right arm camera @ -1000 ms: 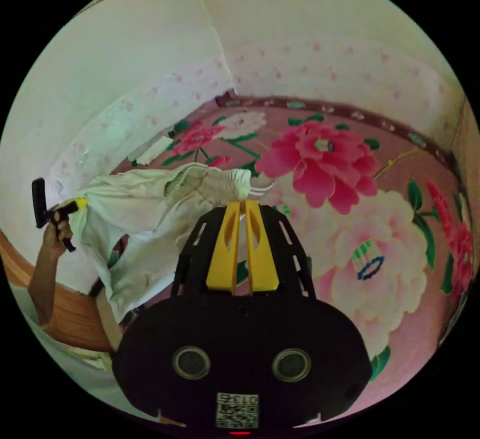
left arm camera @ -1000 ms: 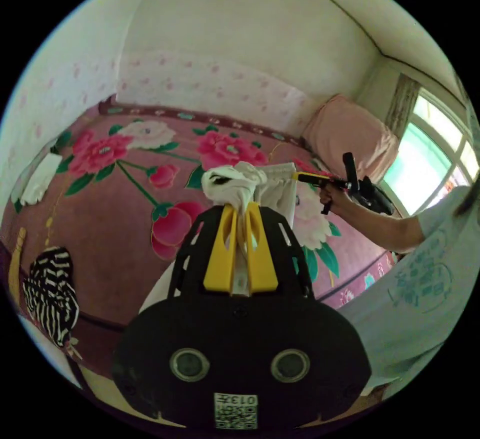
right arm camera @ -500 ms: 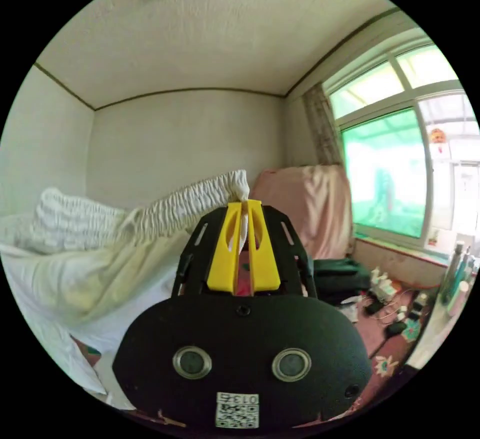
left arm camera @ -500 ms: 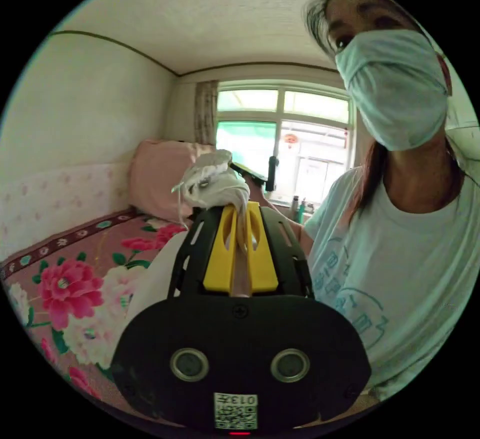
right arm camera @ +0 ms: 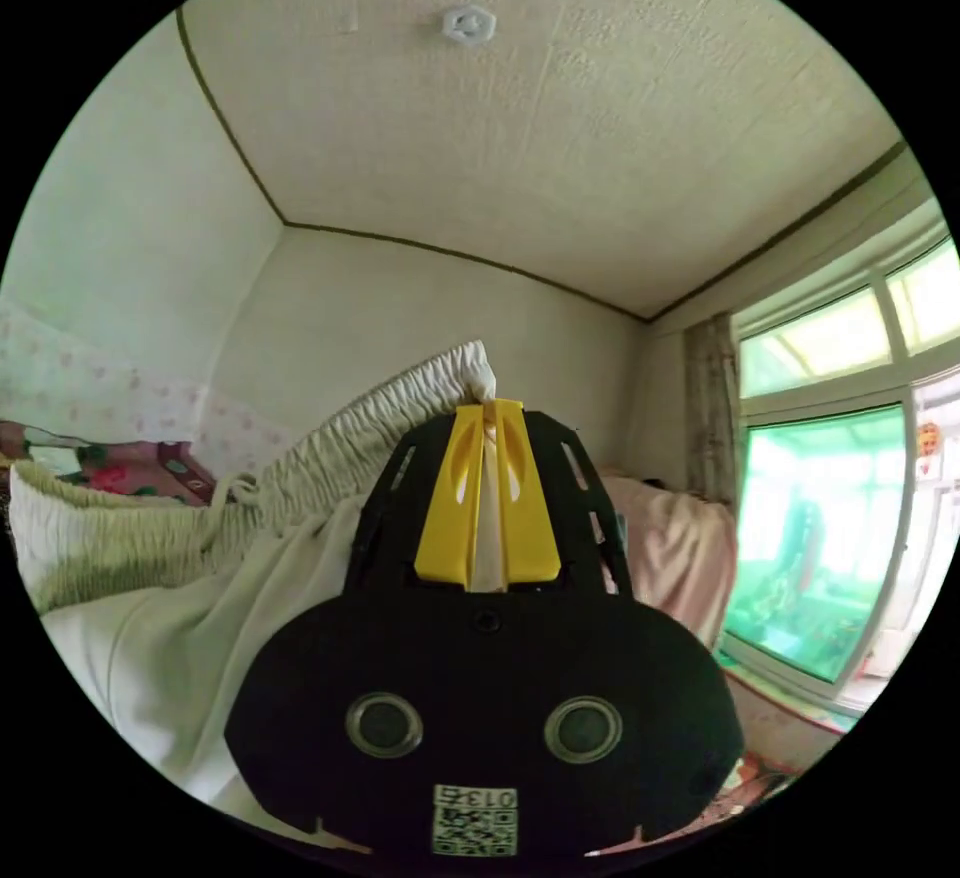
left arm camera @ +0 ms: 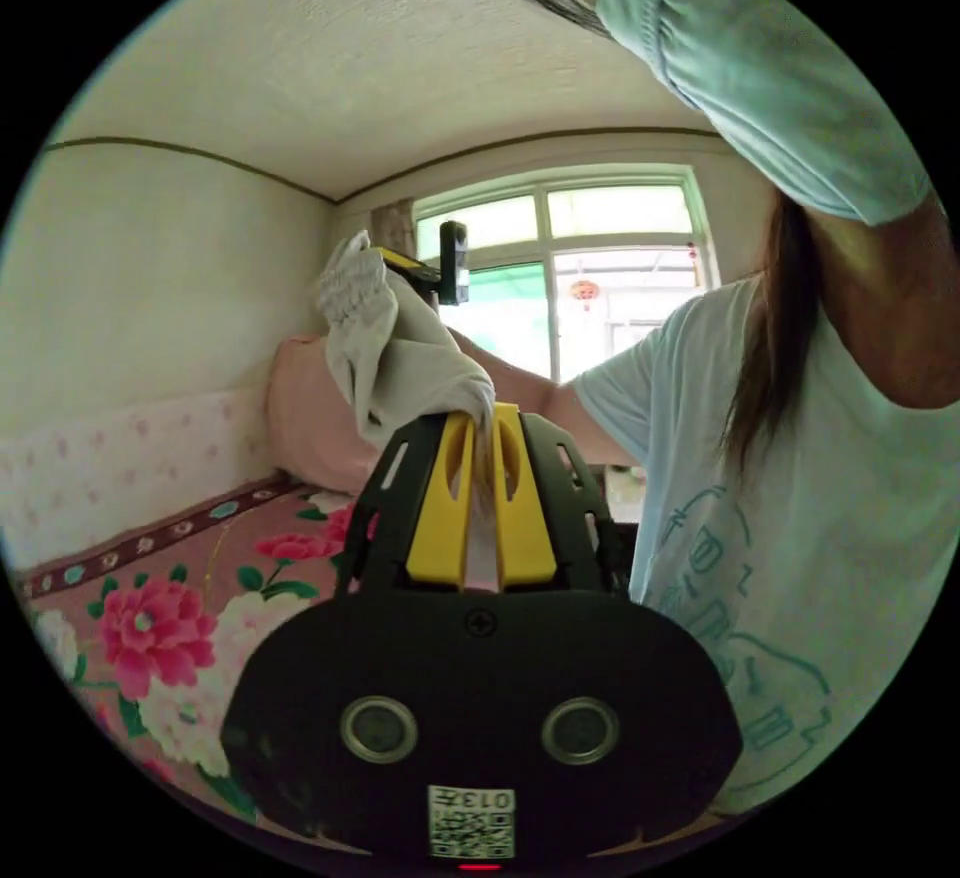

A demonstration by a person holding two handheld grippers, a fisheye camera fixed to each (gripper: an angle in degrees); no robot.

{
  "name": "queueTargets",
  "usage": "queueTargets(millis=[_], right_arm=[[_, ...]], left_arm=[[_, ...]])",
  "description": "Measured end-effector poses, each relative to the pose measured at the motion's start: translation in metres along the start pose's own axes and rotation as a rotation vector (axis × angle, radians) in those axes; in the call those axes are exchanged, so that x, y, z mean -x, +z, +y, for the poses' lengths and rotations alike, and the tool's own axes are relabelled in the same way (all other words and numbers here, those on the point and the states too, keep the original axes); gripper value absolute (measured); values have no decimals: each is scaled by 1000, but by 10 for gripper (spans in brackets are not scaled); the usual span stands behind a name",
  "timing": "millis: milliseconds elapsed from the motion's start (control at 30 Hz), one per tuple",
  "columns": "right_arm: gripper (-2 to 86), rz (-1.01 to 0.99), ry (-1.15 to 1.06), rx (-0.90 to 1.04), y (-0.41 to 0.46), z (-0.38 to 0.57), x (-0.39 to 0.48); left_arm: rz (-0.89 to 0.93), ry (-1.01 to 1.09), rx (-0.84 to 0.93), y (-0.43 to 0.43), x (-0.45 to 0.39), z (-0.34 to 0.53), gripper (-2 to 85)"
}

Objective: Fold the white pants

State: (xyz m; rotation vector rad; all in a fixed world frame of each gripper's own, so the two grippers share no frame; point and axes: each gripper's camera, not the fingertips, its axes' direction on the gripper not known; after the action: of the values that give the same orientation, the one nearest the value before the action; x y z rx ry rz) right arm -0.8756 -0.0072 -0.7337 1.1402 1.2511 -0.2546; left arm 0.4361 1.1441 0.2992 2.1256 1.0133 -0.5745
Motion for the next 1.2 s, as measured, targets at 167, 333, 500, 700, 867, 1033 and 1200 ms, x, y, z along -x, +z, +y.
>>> queueTargets(millis=[167, 333, 500, 700, 867, 1033, 1200], right_arm=[[32, -377, -65, 133, 129, 44, 197], [48, -945, -191, 553, 216, 144, 451], [42, -1229, -213, 733, 193, 242, 523], [64, -1094, -154, 1010, 135, 390, 412], [85, -583, 277, 1441, 85, 528, 251], [91, -108, 637, 1513, 31, 604, 147], [104, -20, 669, 1554, 57, 660, 138]], left_arm=[[-302, -246, 79, -41, 43, 51, 20], [-786, -610, 315, -85, 104, 165, 29], [-886, -1082, 580, -118, 162, 306, 53], [-989, -1286, 601, -155, 178, 350, 66], [-1083, -1129, 676, -131, 222, 316, 75], [-817, -902, 806, 2, 320, 289, 93], [-585, -801, 940, 161, 377, 283, 95]])
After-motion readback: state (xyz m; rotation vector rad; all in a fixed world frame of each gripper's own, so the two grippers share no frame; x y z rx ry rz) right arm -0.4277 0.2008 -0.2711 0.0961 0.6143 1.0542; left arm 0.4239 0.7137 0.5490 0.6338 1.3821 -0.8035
